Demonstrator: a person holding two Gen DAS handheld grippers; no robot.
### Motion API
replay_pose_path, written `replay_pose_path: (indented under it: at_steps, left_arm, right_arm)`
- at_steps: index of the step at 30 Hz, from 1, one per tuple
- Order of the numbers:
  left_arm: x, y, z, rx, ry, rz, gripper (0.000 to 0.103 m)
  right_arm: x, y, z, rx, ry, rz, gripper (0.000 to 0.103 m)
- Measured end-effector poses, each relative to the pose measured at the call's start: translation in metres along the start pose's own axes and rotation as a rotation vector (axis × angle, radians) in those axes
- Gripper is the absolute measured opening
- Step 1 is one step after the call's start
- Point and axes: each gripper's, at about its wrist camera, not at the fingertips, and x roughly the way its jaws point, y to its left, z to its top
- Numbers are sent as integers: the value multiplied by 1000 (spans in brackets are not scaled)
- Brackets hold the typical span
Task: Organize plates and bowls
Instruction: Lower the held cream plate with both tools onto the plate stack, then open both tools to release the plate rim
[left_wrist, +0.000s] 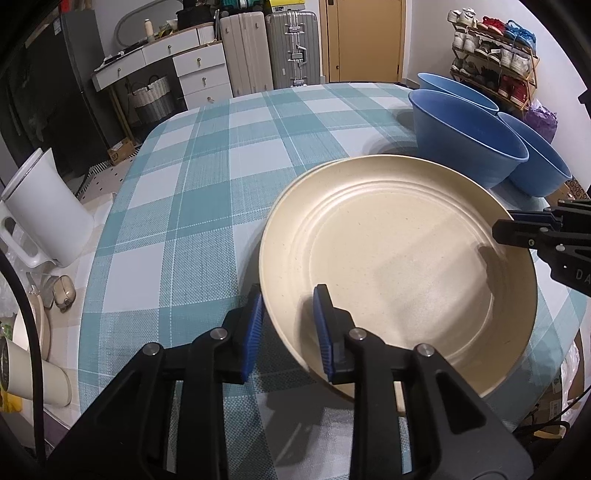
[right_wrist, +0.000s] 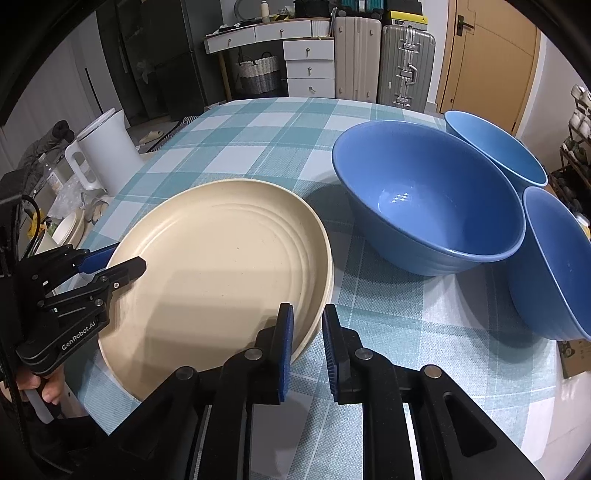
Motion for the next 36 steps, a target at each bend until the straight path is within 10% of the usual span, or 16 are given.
replay_pose_path:
  at_steps: [19, 36]
  left_arm:
    - [9, 1, -2, -4, 17, -8, 23]
    - [2, 20, 1, -113, 8, -133, 67]
  right_arm:
    - [13, 1, -1, -36, -15, -70, 18]
    - [13, 0, 4, -32, 15, -46, 25]
